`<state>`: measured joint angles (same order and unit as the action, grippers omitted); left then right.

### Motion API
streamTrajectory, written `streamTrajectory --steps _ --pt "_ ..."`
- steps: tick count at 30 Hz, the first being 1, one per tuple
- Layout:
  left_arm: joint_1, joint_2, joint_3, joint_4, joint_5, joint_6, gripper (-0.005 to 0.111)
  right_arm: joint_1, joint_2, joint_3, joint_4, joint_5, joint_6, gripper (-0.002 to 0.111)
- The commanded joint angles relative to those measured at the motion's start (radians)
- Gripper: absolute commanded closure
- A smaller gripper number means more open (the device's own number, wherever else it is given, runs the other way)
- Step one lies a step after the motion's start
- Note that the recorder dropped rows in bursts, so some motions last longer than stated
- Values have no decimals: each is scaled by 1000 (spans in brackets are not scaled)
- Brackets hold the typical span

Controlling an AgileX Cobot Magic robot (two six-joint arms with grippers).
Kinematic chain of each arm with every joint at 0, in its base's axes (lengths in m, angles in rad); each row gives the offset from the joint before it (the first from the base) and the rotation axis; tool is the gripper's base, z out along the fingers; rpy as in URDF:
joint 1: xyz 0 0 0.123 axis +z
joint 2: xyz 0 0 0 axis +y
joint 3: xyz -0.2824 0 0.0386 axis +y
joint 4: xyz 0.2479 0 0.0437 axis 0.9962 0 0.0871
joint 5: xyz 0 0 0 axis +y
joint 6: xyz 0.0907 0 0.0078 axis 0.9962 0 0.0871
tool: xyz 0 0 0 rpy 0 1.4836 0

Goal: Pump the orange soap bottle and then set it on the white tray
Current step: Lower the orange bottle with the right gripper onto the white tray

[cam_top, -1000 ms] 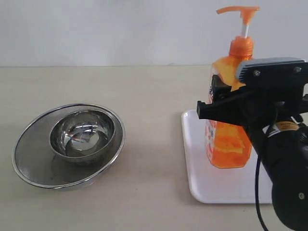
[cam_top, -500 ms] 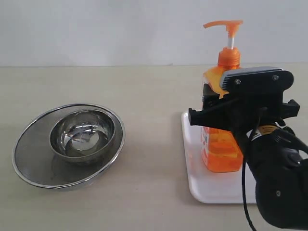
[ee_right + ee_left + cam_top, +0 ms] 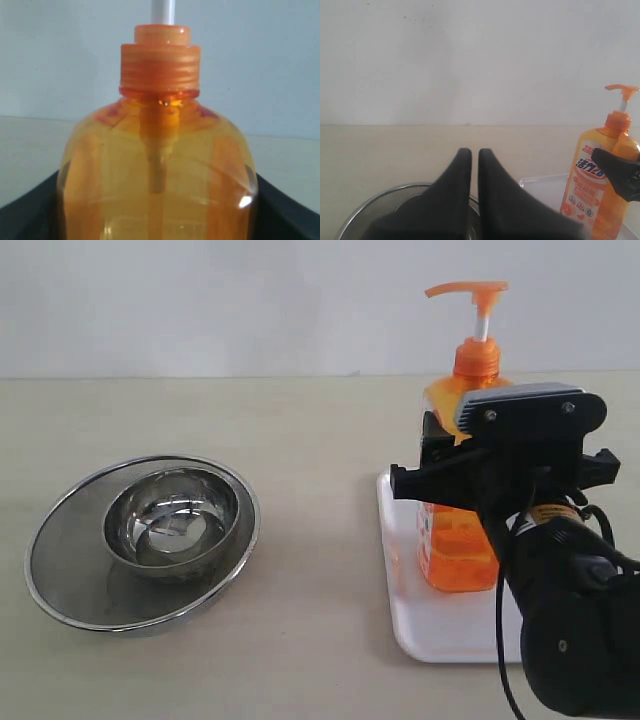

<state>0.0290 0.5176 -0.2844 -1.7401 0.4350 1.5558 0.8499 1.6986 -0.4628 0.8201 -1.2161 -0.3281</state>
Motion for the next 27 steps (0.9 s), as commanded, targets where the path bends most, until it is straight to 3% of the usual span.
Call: streamTrajectory --steps 1,3,5,7,8,12,27 --pt "1 -3 6 -4 9 7 102 -4 3 -4 -8 -5 1 108" --pt "1 -3 6 -4 9 7 102 -4 3 -4 -23 -5 1 107" --pt "1 -3 6 -4 5 7 102 -4 3 -4 -27 -5 1 98" --pt "1 -3 6 -4 3 7 102 -4 3 -4 -27 -5 1 77" --pt "1 -3 6 -4 3 7 102 -4 3 -4 -25 -5 1 59" --pt "1 -3 6 -4 3 7 102 -4 3 -4 -5 -5 1 35" --pt "1 -3 6 -4 3 7 102 -4 -1 -4 33 7 -21 34"
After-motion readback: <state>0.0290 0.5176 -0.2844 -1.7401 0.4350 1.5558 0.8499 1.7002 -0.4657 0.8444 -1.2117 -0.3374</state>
